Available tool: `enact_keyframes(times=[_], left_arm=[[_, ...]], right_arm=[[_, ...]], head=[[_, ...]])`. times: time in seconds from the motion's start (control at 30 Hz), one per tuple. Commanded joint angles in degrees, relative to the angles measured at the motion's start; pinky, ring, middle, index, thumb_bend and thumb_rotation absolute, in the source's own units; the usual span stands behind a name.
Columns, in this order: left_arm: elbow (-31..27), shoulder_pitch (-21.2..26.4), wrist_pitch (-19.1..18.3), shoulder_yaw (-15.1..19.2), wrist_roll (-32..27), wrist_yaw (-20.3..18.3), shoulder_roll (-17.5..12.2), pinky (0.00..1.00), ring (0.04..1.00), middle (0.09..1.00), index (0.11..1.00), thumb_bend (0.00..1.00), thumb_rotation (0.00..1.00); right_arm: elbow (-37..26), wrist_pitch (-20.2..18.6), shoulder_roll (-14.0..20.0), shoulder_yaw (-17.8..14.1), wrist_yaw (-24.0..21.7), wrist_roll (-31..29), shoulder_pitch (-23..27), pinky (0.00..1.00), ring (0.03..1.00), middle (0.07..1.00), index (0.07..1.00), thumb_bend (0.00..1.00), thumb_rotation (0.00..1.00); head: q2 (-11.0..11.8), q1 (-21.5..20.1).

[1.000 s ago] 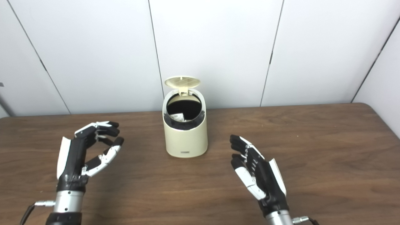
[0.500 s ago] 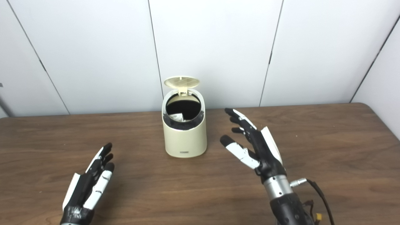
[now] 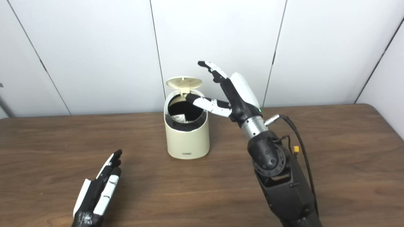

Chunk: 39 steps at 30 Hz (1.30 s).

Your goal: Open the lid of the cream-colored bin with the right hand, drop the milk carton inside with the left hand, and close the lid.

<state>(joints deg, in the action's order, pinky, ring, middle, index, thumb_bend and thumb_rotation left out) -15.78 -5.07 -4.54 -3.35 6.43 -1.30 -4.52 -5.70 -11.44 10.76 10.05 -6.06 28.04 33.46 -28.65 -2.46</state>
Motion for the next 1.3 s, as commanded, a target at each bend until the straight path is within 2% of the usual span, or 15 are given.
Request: enact_keyframes(times=[0.0, 0.13, 0.27, 0.43, 0.57, 0.7, 0.8, 1.0, 1.27], left_arm=[[-0.96, 0.49, 0.49, 0.27, 0.29, 0.31, 0.17, 0.98, 0.982, 0.999, 1.000, 0.51, 0.95], [-0.93, 0.48, 0.47, 0.34, 0.46, 0.38, 0.46, 0.98, 0.984, 1.000, 1.000, 0.53, 0.96], [-1.04, 0.39, 0.76, 0.14, 0.83, 0.48, 0.76, 0.97, 0.976, 0.992, 1.000, 0.54, 0.96], [-0.95, 0.34, 1.37, -0.13, 0.94, 0.29, 0.94, 0.95, 0.970, 0.992, 1.000, 0.53, 0.95], [-1.16, 0.34, 0.86, -0.11, 0.83, 0.30, 1.09, 0.95, 0.969, 0.988, 1.000, 0.54, 0.94], [-0.92, 0.43, 1.11, -0.12, 0.71, 0.26, 1.12, 0.96, 0.970, 0.987, 1.000, 0.53, 0.94], [-0.71, 0.48, 1.11, -0.08, 0.62, 0.26, 1.14, 0.95, 0.967, 0.985, 1.000, 0.53, 0.95], [-0.51, 0.56, 1.52, -0.04, 0.44, 0.46, 1.53, 0.96, 0.965, 0.983, 1.000, 0.55, 0.96], [-0.74, 0.54, 1.32, 0.03, 0.89, 0.56, 1.84, 0.97, 0.971, 0.984, 1.000, 0.57, 0.96]], right_arm=[[0.57, 1.13, 0.51, 0.65, -0.23, 1.05, 4.50, 0.85, 0.914, 0.921, 0.905, 0.62, 0.78], [3.41, 1.40, 0.77, 2.82, -0.87, 3.51, 7.25, 0.86, 0.930, 0.931, 0.905, 0.64, 0.79], [6.73, 3.89, 1.73, 5.72, -0.67, 6.79, 9.31, 0.84, 0.915, 0.907, 0.892, 0.64, 0.81], [4.84, 3.00, 3.56, 8.18, -2.14, 10.99, 9.01, 0.87, 0.917, 0.890, 0.873, 0.63, 0.80], [2.08, 2.07, 4.94, 8.22, -4.07, 13.29, 8.14, 0.89, 0.921, 0.887, 0.865, 0.63, 0.80], [-0.44, 1.98, 6.16, 8.11, -4.53, 16.33, 7.08, 0.84, 0.892, 0.851, 0.806, 0.62, 0.79], [-1.64, 1.83, 6.46, 8.37, -4.43, 19.25, 6.45, 0.85, 0.896, 0.857, 0.747, 0.62, 0.77], [-3.38, 1.53, 6.26, 8.93, -5.03, 24.40, 5.30, 0.90, 0.928, 0.883, 0.693, 0.59, 0.75], [-3.87, 3.07, 6.97, 10.38, -6.73, 28.09, 4.75, 0.87, 0.936, 0.882, 0.637, 0.61, 0.79]], head=[[-0.01, 0.10], [0.23, 0.22], [0.30, 0.37], [0.20, 0.34], [0.20, 0.34], [0.01, 0.42], [0.03, 0.37], [-0.12, 0.65], [-0.29, 1.24]])
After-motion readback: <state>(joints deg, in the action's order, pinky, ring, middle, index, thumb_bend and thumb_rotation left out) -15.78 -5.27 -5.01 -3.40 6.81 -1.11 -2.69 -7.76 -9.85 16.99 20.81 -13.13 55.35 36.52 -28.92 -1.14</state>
